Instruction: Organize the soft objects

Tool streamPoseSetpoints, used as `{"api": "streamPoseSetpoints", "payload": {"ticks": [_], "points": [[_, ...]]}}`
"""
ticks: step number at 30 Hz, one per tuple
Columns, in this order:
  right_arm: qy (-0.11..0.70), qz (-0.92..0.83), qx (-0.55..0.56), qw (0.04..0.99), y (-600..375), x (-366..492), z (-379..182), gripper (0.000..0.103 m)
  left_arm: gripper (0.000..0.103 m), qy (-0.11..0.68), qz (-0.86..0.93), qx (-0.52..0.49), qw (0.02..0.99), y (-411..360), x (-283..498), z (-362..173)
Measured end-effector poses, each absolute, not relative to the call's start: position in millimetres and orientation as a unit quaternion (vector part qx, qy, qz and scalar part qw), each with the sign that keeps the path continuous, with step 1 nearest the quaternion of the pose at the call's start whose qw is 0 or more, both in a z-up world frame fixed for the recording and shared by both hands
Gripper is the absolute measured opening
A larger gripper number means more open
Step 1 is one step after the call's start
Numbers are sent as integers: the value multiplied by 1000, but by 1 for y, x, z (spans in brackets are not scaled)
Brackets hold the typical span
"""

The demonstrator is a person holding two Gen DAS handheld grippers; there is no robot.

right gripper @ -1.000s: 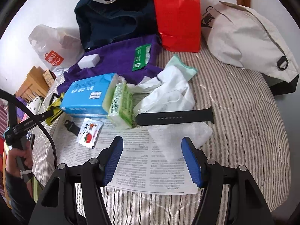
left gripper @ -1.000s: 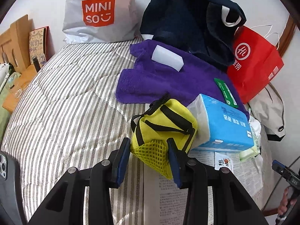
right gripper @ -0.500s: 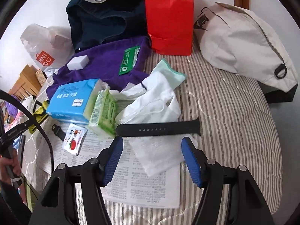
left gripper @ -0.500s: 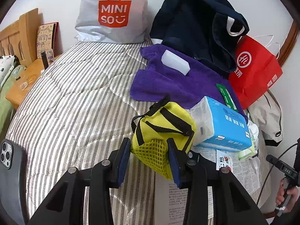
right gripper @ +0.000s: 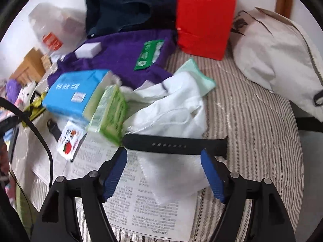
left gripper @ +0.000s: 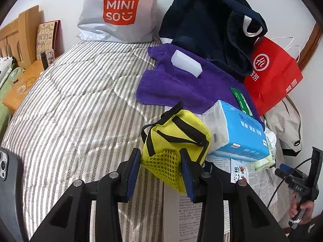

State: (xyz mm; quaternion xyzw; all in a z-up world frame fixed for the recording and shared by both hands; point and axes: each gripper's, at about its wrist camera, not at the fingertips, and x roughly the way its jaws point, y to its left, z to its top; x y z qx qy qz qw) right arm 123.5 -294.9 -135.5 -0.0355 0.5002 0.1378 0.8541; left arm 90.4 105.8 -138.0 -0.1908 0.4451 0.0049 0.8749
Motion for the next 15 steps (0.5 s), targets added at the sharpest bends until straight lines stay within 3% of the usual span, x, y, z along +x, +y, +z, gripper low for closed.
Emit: {"api": "streamPoseSetpoints", "payload": {"ticks": [7,9,10,11,13,15], "points": [[475,133,-115,862,-267,128,-150,78,37,450,2,-192,872,106,91,-138],[469,137,-126,863,-263,132,-154,59,37,451,-1,-191,872,105,91,-139],[468,143,-124,863,-263,133,-153,41,37,452,-1,-191,871,105,91,-140],[469,148,-117,863,-264,134,-151,29,37,453,-2,-192,871,104,91,-141],[467,161,-95,864,-270,133,-142,15,37,453,-4,-196,869,104,90,-142],[458,158,-88,870,-272,131,-134,12,37,454,-5,-197,869,104,90,-142]]}}
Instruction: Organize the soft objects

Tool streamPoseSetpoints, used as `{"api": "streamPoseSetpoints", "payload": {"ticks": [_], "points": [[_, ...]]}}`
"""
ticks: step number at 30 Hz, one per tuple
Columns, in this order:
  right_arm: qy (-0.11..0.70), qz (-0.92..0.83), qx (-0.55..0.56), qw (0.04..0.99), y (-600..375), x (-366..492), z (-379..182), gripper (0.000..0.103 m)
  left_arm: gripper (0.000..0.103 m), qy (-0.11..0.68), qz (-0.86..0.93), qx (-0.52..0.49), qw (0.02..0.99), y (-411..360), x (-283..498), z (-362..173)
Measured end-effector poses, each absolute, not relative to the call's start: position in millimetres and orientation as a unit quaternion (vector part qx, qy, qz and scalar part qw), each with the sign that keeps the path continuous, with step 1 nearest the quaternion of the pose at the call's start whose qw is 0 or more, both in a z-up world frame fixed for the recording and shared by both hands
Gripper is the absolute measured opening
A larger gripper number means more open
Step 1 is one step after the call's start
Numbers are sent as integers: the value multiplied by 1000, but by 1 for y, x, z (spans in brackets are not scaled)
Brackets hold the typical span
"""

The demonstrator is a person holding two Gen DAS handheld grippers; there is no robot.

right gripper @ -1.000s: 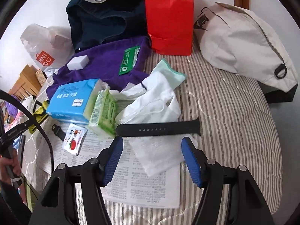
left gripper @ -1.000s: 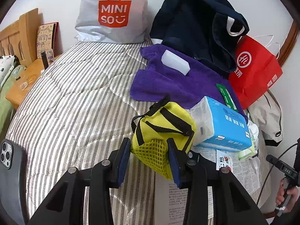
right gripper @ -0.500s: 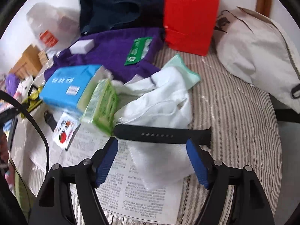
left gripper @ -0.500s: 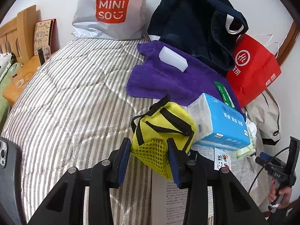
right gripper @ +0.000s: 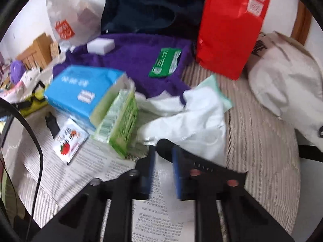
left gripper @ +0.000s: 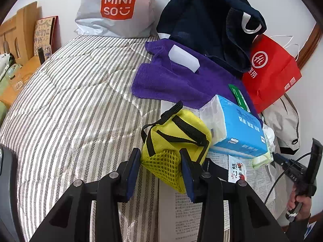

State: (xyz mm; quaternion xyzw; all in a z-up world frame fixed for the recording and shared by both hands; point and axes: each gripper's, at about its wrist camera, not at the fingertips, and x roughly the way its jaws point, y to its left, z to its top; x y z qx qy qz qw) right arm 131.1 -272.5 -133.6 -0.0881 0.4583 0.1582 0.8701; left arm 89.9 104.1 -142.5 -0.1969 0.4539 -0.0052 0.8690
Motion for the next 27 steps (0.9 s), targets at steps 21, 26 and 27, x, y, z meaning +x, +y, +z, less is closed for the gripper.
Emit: {"api": "streamPoseSetpoints", "payload": {"ticks": [21,26,27], "points": [[403,106,-2,909,-321,130,-50,3,37,449,-17,-200,871,102,91,-137],[393,116,20,912,-326,129,-38,3,38,448,-17,-200,871,101,91,-137],[393,116,21,912,-326,129,-38,3,37,449,-17,-200,871,101,91,-137]]}}
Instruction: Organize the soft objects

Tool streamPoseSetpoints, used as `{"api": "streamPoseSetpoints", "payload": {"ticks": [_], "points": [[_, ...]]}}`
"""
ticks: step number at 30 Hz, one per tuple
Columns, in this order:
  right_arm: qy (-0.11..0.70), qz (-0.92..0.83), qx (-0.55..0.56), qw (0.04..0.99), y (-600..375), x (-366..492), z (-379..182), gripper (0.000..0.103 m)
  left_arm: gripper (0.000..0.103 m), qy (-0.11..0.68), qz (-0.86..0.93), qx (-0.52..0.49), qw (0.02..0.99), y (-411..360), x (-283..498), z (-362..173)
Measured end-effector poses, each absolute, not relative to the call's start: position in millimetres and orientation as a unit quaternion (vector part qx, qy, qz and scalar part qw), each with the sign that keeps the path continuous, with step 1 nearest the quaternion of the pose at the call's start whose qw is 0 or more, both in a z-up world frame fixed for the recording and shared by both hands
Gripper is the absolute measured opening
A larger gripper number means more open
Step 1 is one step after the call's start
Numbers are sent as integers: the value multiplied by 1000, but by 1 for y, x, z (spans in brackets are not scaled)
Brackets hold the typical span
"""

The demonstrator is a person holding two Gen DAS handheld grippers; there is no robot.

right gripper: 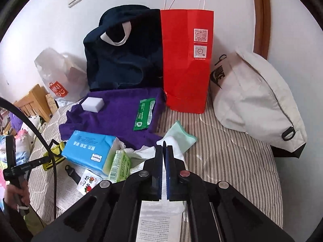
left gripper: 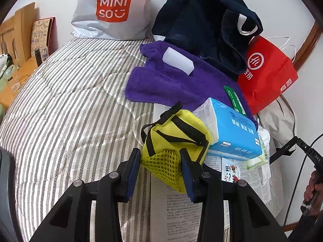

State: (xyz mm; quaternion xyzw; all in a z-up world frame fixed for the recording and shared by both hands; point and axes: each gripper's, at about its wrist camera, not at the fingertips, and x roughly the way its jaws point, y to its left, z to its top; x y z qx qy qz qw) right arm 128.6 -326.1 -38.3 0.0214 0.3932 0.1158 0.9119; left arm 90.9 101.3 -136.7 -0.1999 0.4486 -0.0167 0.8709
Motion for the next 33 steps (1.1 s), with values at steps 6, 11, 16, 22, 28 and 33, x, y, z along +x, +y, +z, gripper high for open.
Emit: {"api": "streamPoseSetpoints", "payload": {"ticks": [6,11,16,22,28,33], "points": [[408,107,22,906,-324,134,-54,2,38,450,-17,-200,870,101,91,-136],[404,100,42,908,-332,136,-57,2,38,450,-16,-201,870,102,92,-137],[384,104,37,917,-331,129,-39,2,38,448,-17,-202,871,102,91,-137],[372,101,39,922,-335,125,-24,2,38,438,-19,-200,876,105,88,-128],[365,99,36,925,-337,123,-14,2,38,427,-16,-193,883,110,85,-112],[355,103,35,929,-336,122,-3,2,38,415,-18,-190,890,111,85,-100]]}}
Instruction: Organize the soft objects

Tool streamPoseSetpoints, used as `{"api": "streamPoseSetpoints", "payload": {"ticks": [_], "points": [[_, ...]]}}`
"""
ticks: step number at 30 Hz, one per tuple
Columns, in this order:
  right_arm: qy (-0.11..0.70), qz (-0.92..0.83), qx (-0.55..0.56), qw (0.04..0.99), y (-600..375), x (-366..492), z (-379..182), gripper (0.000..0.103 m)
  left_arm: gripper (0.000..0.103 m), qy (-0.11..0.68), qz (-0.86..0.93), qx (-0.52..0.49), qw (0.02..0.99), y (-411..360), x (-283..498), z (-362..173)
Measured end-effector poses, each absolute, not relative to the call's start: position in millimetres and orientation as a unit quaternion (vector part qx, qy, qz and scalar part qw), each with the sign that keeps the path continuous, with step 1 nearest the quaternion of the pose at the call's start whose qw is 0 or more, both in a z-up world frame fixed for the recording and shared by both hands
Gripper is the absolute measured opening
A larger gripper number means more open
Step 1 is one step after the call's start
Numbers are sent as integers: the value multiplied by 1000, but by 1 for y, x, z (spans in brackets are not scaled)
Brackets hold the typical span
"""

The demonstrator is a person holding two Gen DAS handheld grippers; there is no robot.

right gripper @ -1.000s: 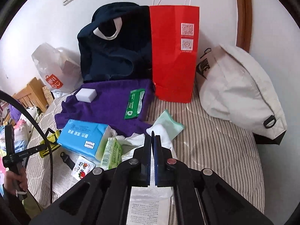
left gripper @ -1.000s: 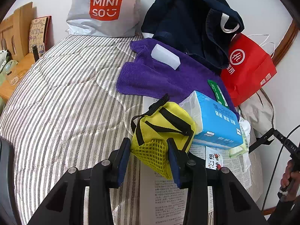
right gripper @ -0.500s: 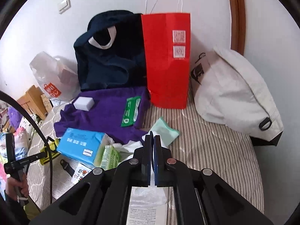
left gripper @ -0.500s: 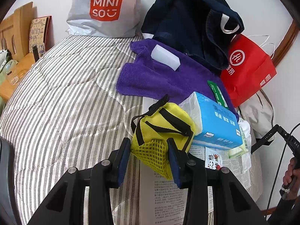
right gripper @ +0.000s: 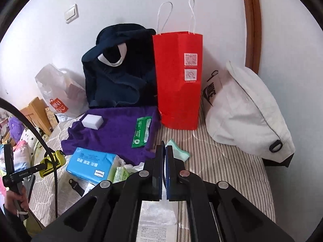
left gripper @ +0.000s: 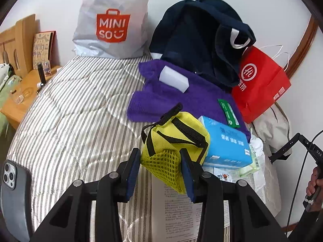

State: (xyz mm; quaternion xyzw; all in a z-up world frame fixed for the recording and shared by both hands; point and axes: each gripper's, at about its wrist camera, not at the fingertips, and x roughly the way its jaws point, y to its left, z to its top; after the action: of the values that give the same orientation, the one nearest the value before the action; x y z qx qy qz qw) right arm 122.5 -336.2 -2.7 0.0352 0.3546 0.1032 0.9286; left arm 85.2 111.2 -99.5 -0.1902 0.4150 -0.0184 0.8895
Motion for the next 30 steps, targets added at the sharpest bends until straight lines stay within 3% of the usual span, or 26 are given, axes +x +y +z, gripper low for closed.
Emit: {"api": "streamPoseSetpoints", "payload": {"ticks": [30], "points": [[370,197,40,907,-233,233,-10,2,38,421,-45,-178,888,109,194,-91]]}}
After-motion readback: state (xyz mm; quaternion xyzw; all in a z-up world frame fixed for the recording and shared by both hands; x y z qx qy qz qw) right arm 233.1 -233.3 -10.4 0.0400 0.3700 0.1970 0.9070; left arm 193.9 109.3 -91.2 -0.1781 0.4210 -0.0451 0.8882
